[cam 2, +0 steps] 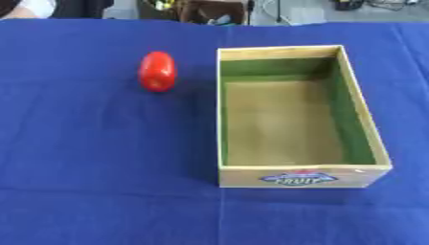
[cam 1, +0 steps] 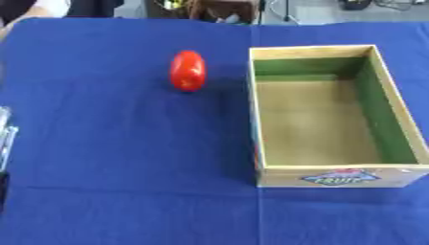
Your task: Pick up objects on the table and place them in the box.
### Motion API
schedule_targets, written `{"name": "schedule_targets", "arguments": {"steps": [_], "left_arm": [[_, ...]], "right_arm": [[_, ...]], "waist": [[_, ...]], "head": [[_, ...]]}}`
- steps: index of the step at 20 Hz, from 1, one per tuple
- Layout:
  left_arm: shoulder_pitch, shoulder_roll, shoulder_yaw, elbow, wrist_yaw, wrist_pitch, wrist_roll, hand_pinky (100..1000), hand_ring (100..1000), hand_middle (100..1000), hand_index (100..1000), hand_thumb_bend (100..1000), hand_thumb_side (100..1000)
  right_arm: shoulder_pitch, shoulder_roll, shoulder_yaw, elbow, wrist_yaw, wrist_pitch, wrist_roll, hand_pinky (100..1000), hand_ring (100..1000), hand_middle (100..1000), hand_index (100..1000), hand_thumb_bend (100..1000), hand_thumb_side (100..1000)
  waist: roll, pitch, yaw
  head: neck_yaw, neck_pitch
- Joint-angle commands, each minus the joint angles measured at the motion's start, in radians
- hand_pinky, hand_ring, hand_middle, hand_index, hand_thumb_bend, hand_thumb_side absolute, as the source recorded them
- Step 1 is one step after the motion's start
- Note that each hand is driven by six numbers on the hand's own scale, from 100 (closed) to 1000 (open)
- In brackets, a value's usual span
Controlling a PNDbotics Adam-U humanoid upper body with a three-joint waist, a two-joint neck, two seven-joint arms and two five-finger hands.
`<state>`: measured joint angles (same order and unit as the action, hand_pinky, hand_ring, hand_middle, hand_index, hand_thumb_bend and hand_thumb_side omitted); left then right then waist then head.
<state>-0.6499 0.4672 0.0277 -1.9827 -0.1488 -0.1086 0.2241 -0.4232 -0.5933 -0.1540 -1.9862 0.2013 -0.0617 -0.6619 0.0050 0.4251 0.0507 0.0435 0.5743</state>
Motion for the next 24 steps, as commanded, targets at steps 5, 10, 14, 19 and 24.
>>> {"name": "schedule_targets", "arguments": {"steps": [5, 10, 14, 19, 24], "left_arm": [[-0.125, 0.095, -0.036, 0.071, -0.105, 0.116, -0.074, 521, 622, 715, 936, 182, 918], [-0.212, 0.119, -0.078, 0.193, -0.196, 0.156, -0.172, 531, 639, 734, 954, 206, 927], [-0.278, 0.134, -0.115, 0.303, -0.274, 0.160, -0.297, 554, 672, 760, 981, 254, 945], [-0.355, 0.126, -0.148, 0.438, -0.364, 0.135, -0.452, 575, 702, 787, 990, 267, 940], [-0.443, 0.095, -0.185, 0.592, -0.468, 0.092, -0.576, 608, 749, 825, 1000, 324, 939]], "right_arm": [[-0.012, -0.025, -0.004, -0.014, -0.003, -0.002, 0.005, 710, 728, 778, 797, 100, 877], [-0.015, -0.028, 0.000, -0.014, -0.005, -0.002, 0.010, 711, 728, 778, 797, 100, 877], [-0.015, -0.030, 0.004, -0.014, -0.006, -0.001, 0.015, 711, 728, 778, 797, 100, 879], [-0.019, -0.033, 0.009, -0.014, -0.007, -0.002, 0.021, 711, 728, 778, 796, 100, 879], [-0.025, -0.037, 0.015, -0.014, -0.008, -0.002, 0.028, 712, 728, 778, 796, 100, 880]], "waist": [[0.004, -0.018, -0.012], [0.007, -0.016, -0.022], [0.015, -0.014, -0.028], [0.021, -0.009, -0.036], [0.030, 0.002, -0.048]], "head": [[0.028, 0.001], [0.037, 0.000], [0.042, -0.003], [0.047, -0.013], [0.060, -0.028]]}}
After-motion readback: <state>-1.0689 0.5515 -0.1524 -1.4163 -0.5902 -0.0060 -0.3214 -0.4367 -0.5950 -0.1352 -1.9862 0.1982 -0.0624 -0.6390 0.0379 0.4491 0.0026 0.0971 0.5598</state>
